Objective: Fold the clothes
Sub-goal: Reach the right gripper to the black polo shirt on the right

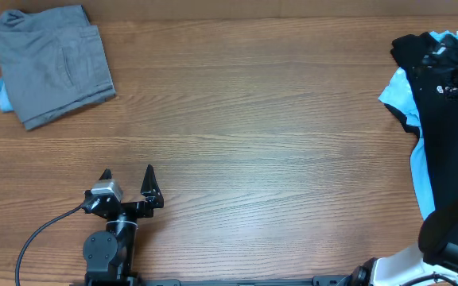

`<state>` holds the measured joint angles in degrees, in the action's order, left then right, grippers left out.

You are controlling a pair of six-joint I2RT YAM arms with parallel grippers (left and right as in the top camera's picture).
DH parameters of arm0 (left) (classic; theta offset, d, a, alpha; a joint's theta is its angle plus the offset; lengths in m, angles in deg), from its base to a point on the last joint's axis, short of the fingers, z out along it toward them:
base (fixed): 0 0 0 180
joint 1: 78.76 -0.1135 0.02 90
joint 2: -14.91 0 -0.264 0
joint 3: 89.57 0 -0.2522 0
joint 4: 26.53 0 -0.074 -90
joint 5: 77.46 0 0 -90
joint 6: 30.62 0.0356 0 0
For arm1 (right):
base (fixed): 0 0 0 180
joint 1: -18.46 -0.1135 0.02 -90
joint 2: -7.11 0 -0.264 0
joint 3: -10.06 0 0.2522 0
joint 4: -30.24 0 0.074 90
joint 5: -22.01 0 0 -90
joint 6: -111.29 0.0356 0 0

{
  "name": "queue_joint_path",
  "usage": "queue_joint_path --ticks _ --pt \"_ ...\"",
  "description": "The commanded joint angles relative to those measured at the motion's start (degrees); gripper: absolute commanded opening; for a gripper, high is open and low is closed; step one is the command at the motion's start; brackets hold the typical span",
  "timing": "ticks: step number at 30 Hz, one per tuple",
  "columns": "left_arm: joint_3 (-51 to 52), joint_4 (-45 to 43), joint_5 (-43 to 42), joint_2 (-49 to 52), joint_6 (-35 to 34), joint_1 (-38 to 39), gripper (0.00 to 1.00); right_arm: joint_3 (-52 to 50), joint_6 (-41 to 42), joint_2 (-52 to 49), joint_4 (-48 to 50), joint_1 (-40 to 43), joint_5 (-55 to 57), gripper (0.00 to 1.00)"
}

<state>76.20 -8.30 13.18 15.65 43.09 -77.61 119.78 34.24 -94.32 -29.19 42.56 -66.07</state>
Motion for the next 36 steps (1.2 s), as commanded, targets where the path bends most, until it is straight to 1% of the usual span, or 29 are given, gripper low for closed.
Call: queue_joint_path --ticks 1,3,4,8,10,14,16,17,22,28,29,34,36 --pt "0.20 -0.04 -0.66 -0.48 0.90 0.00 1.00 2.43 -4.98 -2.05 1.33 5.25 1.01 1.00" --pt "0.20 -0.04 -0.66 -0.48 0.90 0.00 1.00 2.43 -8.00 -4.83 2.43 9.25 -0.33 1.00" --pt "0.20 -0.04 -0.66 -0.48 0.90 0.00 1.00 2.43 -11.15 -6.36 2.78 10.73 -1.46 1.00" --pt "0.20 -0.04 -0.66 -0.48 0.90 0.00 1.00 2.43 -17.49 -10.80 4.04 13.60 -1.53 1.00" --pt "0.20 -0.04 -0.66 -0.48 0.90 0.00 1.00 2.43 -18.99 -13.46 5.40 14.62 -1.51 1.00" --pt "0.20 -0.04 -0.66 -0.48 0.90 0.00 1.00 2.43 -18.97 -18.47 9.55 15.26 -1.55 1.00" --pt "0.20 -0.04 -0.66 -0.48 0.90 0.00 1.00 2.43 -18.25 -20.26 12.28 15.26 -1.53 1.00" --pt "0.20 -0.04 -0.66 -0.48 0.90 0.00 1.00 2.43 -15.76 -21.62 15.52 15.23 -1.53 1.00" --pt "0.20 -0.04 -0.66 -0.48 0.90 0.00 1.00 2.43 -10.05 -24.22 21.62 15.89 -2.05 1.00" --pt "0.20 -0.04 -0.66 -0.48 0.90 0.00 1.00 2.45 -9.88 -28.68 22.71 15.89 -1.97 0.99" --pt "0.20 -0.04 -0.66 -0.48 0.90 0.00 1.00 2.45 -9.57 -29.42 22.71 15.89 -1.95 0.97" --pt "0.20 -0.04 -0.66 -0.48 0.90 0.00 1.00 2.43 -4.74 -30.71 23.08 16.33 -1.36 0.95" --pt "0.20 -0.04 -0.66 -0.48 0.90 0.00 1.00 2.43 -4.09 -30.71 23.26 16.39 -1.36 0.95"
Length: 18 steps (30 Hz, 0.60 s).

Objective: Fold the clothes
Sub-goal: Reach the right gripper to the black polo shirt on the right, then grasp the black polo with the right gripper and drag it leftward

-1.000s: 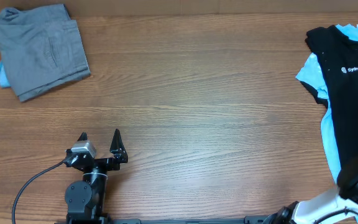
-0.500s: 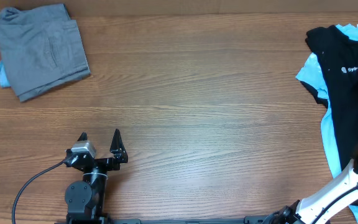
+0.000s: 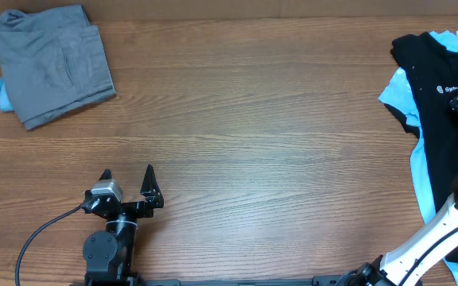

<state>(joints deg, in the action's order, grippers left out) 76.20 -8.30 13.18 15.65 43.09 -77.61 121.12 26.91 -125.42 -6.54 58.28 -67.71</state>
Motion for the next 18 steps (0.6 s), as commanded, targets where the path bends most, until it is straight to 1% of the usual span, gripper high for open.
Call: queue_joint_path --ticks 1,5,10,12,18 --pt "0.20 -0.04 -0.66 -0.48 0.90 0.00 1.00 1.09 3.21 0.39 0.63 0.68 0.31 0.94" --pt "0.20 -0.04 -0.66 -0.48 0.90 0.00 1.00 1.11 3.39 0.39 0.52 0.68 0.31 0.85" --pt "0.20 -0.04 -0.66 -0.48 0.90 0.00 1.00 2.27 6.69 0.39 0.11 0.83 0.02 0.85" --pt "0.20 -0.04 -0.66 -0.48 0.90 0.00 1.00 3.52 6.73 0.39 -0.61 0.81 -0.22 0.85" --pt "0.20 -0.04 -0.66 -0.48 0.90 0.00 1.00 4.46 6.60 0.39 -0.83 0.83 -0.04 0.78"
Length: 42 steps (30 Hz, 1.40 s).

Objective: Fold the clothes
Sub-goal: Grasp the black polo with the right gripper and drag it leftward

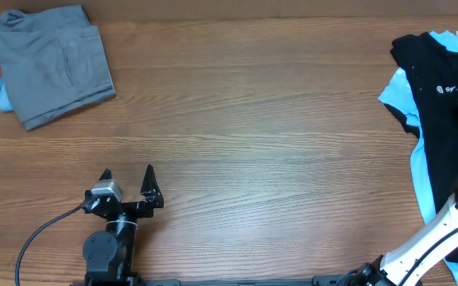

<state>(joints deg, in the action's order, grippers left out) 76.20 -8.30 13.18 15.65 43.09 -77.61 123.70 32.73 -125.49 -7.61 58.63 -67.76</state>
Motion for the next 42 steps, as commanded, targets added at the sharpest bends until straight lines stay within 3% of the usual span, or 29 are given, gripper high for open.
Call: queue_joint_path --ticks 1,9,11,16,19,25,32,37,42 --pt "0.20 -0.04 -0.66 -0.48 0.90 0.00 1.00 1.88 0.79 0.46 0.44 0.48 0.15 0.77" --pt "0.20 -0.04 -0.66 -0.48 0.90 0.00 1.00 1.84 0.57 0.46 0.50 0.48 0.68 0.68" --pt "0.20 -0.04 -0.66 -0.48 0.90 0.00 1.00 1.84 0.57 0.46 0.22 0.48 2.14 0.45" --pt "0.20 -0.04 -0.66 -0.48 0.90 0.00 1.00 1.84 0.55 0.48 -0.26 0.48 3.56 0.18" --pt "0.20 -0.04 -0.66 -0.48 0.90 0.00 1.00 1.86 0.61 1.05 -0.63 0.48 3.56 0.09" --pt "0.20 -0.04 -0.66 -0.48 0.90 0.00 1.00 1.86 0.63 6.86 -1.09 0.46 3.54 0.04" --pt "0.20 -0.04 -0.66 -0.48 0.90 0.00 1.00 1.88 0.68 14.49 -4.15 0.35 2.05 0.04" --pt "0.20 -0.04 -0.66 -0.48 0.90 0.00 1.00 1.88 3.93 20.04 -6.97 0.31 -3.96 0.04" --pt "0.20 -0.04 -0.66 -0.48 0.90 0.00 1.00 1.88 9.73 27.89 -9.51 -1.07 -17.11 0.04"
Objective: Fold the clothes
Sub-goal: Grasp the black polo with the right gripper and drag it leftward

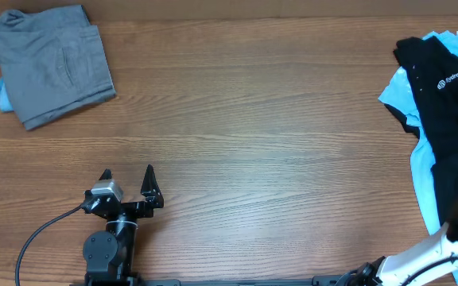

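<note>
A black shirt [444,135] with a white logo [455,78] lies crumpled at the table's right edge, on top of a light blue garment [394,94]. Both run out of the frame on the right. At the near left my left gripper [127,179] rests low by its base, open, with nothing between its fingers. Of my right arm only the lower link shows, at the bottom right corner; its gripper is out of the overhead view.
A folded grey garment [50,67] lies at the far left corner on top of a light blue piece. The wooden table [253,143] stretches between the two piles. A black cable [42,234] trails from the left arm's base.
My right gripper was at the frame's right edge on the black shirt; now it is out of view. The shirt's logo sits a little further right and up. The left arm has not moved.
First my right gripper was over the bunched top of the black shirt. Later the shirt lay flatter with its logo showing and the gripper sat near the right edge. Now the gripper is out of the frame; the left arm stayed still.
</note>
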`<state>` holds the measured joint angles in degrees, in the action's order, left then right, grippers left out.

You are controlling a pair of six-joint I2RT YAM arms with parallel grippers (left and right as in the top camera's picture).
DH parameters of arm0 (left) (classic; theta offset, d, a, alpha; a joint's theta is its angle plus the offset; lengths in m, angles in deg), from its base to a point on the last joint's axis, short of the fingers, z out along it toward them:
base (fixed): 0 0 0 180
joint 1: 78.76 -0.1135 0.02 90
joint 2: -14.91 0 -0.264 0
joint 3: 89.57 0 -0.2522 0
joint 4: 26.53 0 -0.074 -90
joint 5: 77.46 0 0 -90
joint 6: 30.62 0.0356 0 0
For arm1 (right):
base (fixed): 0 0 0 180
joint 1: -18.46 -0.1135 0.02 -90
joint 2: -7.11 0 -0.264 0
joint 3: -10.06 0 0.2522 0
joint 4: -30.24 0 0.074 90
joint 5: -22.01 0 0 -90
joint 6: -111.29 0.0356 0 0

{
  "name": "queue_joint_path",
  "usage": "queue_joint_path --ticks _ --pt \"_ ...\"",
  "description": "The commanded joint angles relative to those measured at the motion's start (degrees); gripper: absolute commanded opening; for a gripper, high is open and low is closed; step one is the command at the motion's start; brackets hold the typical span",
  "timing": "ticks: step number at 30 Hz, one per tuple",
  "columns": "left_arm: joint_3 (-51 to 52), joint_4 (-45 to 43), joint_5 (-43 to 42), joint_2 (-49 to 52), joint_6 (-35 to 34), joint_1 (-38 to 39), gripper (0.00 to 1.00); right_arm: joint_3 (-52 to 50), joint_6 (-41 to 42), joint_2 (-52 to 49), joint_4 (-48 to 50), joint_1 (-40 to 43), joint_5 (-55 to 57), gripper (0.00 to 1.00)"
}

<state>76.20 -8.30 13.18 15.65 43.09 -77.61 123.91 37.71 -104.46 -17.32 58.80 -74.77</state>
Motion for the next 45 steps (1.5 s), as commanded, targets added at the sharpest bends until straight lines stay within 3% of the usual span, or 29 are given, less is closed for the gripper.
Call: queue_joint_path --ticks 1,8,16,24,25,27,28,31,36,45 --pt "0.20 -0.04 -0.66 -0.48 0.90 0.00 1.00 1.66 5.31 7.91 0.00 -1.88 -12.24 0.04" --pt "0.20 -0.04 -0.66 -0.48 0.90 0.00 1.00 1.64 11.65 13.92 -2.27 -13.66 -22.08 0.04" --pt "0.20 -0.04 -0.66 -0.48 0.90 0.00 1.00 1.64 15.37 15.43 -2.21 -40.22 -21.35 0.04" --pt "0.20 -0.04 -0.66 -0.48 0.90 0.00 1.00 1.55 15.30 15.08 -6.08 -60.17 -19.52 0.05" --pt "0.20 -0.04 -0.66 -0.48 0.90 0.00 1.00 1.55 15.32 14.93 -6.78 -62.60 -18.82 0.16" --pt "0.20 -0.04 -0.66 -0.48 0.90 0.00 1.00 1.55 15.02 14.69 -7.08 -66.42 -16.28 0.76" --pt "0.20 -0.04 -0.66 -0.48 0.90 0.00 1.00 1.55 14.80 14.69 -7.04 -67.43 -14.91 0.96" --pt "0.20 -0.04 -0.66 -0.48 0.90 0.00 1.00 1.62 14.67 14.82 -6.86 -69.31 -8.26 1.00" --pt "0.20 -0.04 -0.66 -0.48 0.90 0.00 1.00 1.66 14.60 15.78 -9.18 -65.55 -7.34 1.00" --pt "0.20 -0.04 -0.66 -0.48 0.90 0.00 1.00 1.49 5.57 15.54 -23.37 -55.41 -4.35 1.00"
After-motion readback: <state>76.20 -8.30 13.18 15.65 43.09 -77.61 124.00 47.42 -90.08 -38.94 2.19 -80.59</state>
